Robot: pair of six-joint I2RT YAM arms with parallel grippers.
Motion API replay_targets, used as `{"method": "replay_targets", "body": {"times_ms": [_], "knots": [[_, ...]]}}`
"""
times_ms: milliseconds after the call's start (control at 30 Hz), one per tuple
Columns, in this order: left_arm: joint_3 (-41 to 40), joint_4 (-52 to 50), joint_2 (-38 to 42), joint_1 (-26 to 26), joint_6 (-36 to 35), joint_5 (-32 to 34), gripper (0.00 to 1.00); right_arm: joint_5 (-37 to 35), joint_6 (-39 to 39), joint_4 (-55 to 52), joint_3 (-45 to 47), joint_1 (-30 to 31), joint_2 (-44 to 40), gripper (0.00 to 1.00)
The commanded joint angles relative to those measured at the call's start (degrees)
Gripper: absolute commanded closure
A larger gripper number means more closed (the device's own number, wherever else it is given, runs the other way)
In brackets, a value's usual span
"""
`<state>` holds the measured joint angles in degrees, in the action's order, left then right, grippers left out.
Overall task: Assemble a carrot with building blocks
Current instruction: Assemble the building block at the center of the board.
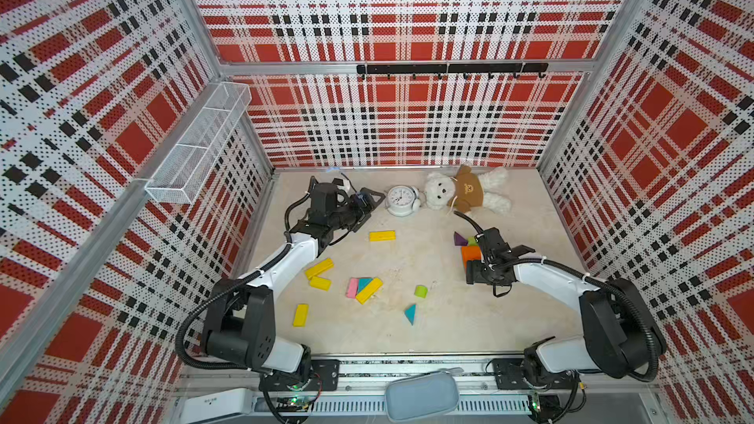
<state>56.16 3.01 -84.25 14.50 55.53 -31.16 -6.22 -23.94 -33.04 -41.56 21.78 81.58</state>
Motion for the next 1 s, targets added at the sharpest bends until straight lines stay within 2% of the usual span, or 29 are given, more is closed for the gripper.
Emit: {"method": "replay_targets", "body": {"times_ms": [0, 200, 433, 767, 967], "knots": [[-0.1, 1.1, -0.6, 0.5, -0.6, -0.3, 0.0, 0.9, -1.2, -0.7, 0.3, -0.1, -0.3, 0.17], [-0.1, 1.1, -0.6, 0.5, -0.6, -0.3, 0.01, 0.5, -0.9, -0.3, -0.2, -0.2, 1.9, 0.27], [0.0, 1.1, -0.6, 0.5, -0.7, -0.4, 0.01, -0.2, -0.8, -0.6, -0.6, -0.1, 3.0, 0.29], [0.1, 1.1, -0.7, 0.3, -0.7, -0.5, 0.01, -0.1, 0.4, -0.7, -1.4, -0.2, 3.8, 0.39], [0.1, 1.1, -0.8, 0.3, -0.7, -0.6, 0.01, -0.1, 0.9, -0.7, -1.8, -0.2, 4.4, 0.39]]}}
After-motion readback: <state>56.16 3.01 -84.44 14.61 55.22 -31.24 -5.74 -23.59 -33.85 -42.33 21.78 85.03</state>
